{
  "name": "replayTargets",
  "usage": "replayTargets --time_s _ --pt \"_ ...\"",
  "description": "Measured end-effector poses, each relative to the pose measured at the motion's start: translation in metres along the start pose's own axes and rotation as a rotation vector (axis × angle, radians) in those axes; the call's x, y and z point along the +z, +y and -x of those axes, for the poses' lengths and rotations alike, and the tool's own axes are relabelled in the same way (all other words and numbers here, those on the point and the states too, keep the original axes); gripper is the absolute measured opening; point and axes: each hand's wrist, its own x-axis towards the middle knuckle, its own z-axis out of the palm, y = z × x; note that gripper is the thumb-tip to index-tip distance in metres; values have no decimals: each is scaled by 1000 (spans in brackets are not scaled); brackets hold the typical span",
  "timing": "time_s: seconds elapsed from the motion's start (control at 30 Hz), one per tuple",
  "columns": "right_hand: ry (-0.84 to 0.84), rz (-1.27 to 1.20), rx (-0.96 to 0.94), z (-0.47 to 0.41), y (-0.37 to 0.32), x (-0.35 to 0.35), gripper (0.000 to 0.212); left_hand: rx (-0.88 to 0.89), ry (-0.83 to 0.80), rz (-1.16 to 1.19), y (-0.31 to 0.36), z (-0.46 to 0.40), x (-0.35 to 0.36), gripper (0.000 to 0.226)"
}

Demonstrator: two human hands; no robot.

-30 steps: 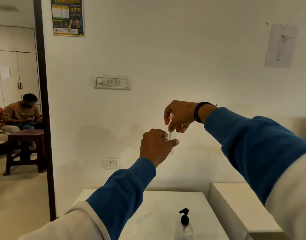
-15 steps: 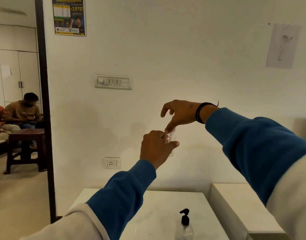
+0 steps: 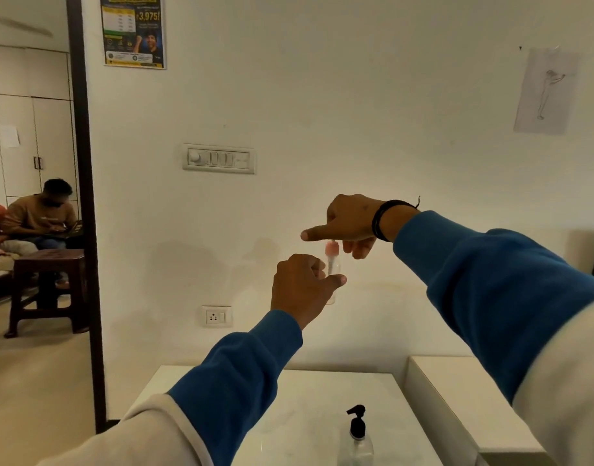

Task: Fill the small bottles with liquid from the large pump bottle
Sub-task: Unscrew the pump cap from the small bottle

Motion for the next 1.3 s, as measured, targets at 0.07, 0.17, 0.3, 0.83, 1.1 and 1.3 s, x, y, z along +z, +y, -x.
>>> replayTargets --time_s 0.07,0.17,0.3,0.83,1.1,1.3 --pt "28 42 -35 -1 -1 4 47 4 -5 9 1 1 1 34" --pt "22 55 -106 -3 0 4 12 -9 -5 -2 1 1 1 37" --pt "-119 3 -139 -3 0 0 39 -16 1 -30 -2 0 0 36" --pt "64 88 -11 1 3 6 58 -13 6 3 3 1 0 33" --pt "-75 10 -111 -1 6 3 72 -19 -18 5 0 4 4 34" --pt "15 94 -21 -1 9 12 40 -15 -14 43 4 2 7 38"
